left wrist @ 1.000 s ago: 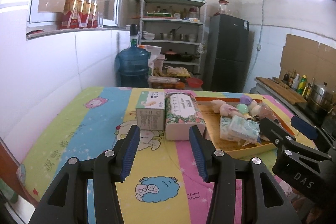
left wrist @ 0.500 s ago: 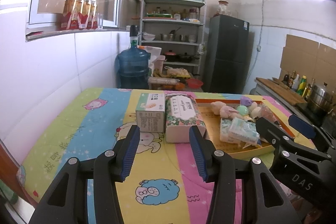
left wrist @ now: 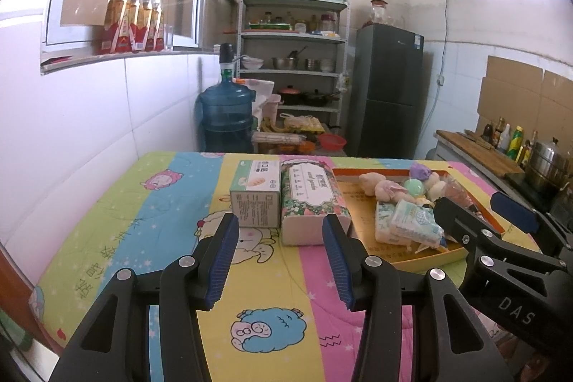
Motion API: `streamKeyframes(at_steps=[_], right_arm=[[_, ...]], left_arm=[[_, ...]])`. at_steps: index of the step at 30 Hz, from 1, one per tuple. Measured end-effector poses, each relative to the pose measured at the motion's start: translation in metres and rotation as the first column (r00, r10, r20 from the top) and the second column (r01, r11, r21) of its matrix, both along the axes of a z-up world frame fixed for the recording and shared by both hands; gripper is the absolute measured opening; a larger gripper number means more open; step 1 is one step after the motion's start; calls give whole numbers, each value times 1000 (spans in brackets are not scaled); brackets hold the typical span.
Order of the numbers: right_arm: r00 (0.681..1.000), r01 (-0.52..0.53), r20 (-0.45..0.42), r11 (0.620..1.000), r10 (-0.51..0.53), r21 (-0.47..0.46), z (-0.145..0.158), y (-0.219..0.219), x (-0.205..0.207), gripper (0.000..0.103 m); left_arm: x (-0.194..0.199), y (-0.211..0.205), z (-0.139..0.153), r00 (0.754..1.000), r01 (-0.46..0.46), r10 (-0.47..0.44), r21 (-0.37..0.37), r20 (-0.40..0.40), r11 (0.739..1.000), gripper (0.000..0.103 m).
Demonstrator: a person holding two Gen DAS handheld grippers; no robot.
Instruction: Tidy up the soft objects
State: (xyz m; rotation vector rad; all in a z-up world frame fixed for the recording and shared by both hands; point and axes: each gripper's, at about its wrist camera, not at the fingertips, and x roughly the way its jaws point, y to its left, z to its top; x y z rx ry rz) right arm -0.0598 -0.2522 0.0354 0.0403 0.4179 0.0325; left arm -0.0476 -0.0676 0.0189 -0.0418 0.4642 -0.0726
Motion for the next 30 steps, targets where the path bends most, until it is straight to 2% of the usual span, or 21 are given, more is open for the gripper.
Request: streamKeyframes(at_steps=[30], right_arm=[[1000,-3,-4,1000,3,1,0,2,4,85]], left_arm=[[3,1,-2,1000,-6,6,0,-3,1000,50]])
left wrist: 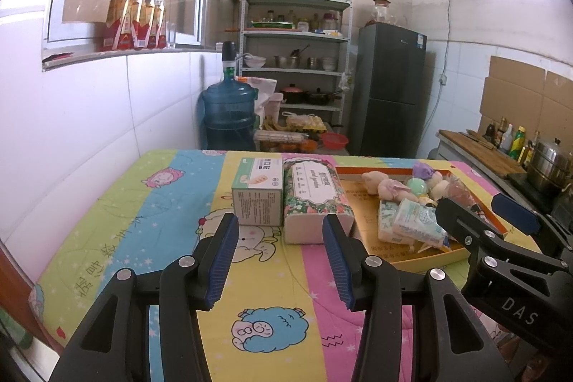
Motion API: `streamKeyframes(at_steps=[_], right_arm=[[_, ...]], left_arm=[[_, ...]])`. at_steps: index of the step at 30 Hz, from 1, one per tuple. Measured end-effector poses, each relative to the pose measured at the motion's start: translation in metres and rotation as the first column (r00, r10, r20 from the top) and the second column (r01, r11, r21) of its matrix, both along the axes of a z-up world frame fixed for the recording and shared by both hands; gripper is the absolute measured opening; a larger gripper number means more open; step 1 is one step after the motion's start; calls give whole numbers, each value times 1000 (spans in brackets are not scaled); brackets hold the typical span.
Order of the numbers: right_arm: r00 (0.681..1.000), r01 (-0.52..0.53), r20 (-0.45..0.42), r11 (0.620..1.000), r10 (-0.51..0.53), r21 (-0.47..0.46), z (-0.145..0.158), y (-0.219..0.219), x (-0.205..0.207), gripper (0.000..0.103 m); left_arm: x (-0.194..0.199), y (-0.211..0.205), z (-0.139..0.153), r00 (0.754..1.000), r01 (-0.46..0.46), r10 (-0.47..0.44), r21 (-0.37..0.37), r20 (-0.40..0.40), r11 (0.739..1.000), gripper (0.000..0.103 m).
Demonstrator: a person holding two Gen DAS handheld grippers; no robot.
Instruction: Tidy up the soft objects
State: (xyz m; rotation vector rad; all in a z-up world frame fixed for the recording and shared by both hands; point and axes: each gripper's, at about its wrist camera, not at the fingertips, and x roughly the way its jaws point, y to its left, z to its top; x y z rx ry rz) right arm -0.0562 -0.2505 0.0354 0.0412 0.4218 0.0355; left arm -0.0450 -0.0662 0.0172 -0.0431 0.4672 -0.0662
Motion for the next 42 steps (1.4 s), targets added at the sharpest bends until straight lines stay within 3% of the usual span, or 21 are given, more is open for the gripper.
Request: streamKeyframes(at_steps=[42], right_arm=[[1000,-8,-8,1000,8,7,-7,3,1,85]], left_arm=[[0,0,-2,1000,0,0,1,-5,1000,50]])
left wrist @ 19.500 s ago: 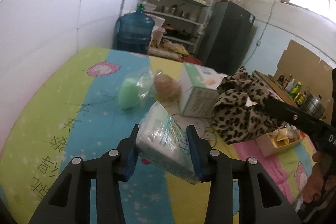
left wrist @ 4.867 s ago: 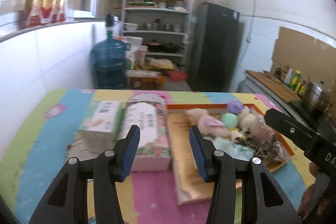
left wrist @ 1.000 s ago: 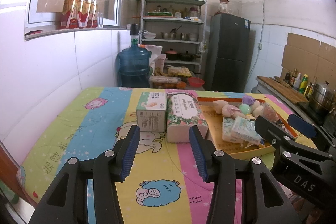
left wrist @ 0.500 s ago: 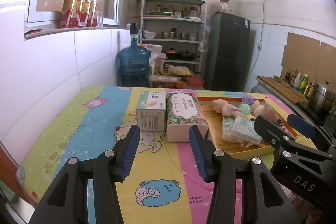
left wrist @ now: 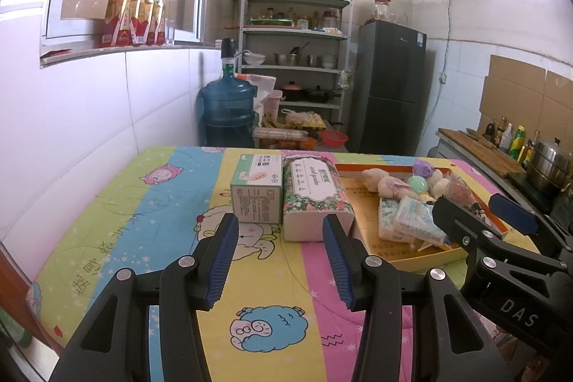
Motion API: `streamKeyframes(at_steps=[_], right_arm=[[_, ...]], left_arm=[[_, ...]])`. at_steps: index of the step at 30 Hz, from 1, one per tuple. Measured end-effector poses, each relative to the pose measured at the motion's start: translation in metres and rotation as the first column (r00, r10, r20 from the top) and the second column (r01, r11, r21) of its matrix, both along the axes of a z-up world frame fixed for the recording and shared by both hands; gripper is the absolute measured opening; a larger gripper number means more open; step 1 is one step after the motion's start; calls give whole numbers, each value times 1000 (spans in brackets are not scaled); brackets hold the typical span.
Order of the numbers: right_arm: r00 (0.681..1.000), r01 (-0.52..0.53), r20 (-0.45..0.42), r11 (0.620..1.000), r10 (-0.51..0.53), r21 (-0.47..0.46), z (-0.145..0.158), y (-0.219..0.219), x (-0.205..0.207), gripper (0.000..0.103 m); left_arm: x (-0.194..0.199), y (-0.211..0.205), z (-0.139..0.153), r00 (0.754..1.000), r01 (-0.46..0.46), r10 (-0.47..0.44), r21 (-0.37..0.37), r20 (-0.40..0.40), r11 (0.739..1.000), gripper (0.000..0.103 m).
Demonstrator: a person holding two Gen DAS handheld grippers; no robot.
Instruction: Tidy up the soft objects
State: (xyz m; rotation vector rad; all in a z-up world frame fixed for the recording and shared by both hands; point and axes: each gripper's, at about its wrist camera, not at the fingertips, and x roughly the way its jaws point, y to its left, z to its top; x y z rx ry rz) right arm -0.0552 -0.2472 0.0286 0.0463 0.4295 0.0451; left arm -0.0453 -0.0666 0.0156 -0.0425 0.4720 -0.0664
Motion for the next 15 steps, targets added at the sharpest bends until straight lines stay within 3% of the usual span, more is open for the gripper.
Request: streamKeyframes(at_steps=[15], right_arm=[[1000,-1,-1,1000,1,1,0,0,0,85]], left_arm=[[0,0,0,1000,1,-1,-1,-1,1000,50]])
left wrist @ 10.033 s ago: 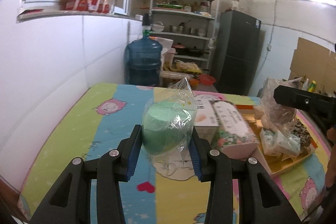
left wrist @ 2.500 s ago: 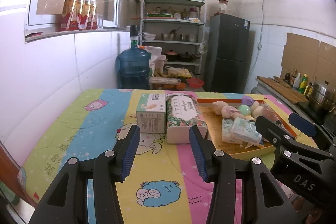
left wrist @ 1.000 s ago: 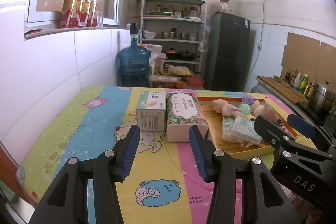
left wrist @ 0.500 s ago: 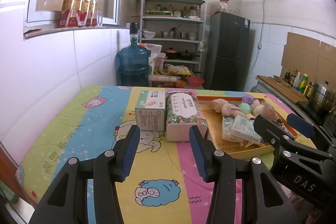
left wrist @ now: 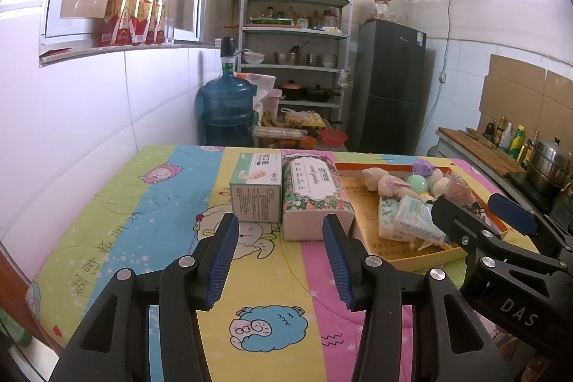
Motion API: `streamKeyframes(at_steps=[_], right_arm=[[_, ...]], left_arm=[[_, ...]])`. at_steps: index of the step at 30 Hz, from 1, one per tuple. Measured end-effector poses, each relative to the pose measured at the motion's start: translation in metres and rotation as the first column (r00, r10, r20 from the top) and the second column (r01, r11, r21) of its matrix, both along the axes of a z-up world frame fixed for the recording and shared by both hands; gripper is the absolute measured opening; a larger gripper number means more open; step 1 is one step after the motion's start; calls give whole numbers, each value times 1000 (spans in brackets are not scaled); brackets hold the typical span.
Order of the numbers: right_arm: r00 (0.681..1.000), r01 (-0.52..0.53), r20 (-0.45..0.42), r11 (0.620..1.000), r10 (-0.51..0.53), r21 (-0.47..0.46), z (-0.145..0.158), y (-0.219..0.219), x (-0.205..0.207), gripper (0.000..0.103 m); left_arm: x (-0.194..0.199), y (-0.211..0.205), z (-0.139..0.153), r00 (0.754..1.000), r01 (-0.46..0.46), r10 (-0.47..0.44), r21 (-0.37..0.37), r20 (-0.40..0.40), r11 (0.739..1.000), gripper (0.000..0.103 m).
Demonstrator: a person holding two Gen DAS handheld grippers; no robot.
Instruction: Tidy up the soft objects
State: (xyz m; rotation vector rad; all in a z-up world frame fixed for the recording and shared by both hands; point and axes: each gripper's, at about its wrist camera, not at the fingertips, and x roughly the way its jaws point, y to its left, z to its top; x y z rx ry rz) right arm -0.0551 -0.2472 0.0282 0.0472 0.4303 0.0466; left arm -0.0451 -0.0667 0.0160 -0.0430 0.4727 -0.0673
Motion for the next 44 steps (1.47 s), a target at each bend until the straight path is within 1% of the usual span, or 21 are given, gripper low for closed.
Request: streamKeyframes(at_steps=[41,42,43,44], right_arm=[[1000,-4,-3,1000,4,3,1,0,0,85],[1000,-4,-3,1000,4,3,1,0,0,85],[1000,-4,-4,1000,4,5,1,0,0,85],[1000,-4,-4,1000,4,7,1,0,0,85]], left_arm=[[-2,-2,-3,1000,-1,1,4,-3,1000,51],[-2,-1,-3,1000,-1,1,3,-4,1000,51],[-2,-1,-3,1000,0,0,1,-4,1000,55],[-2,-2,-3,1000,0,0,-1,-4,1000,57]])
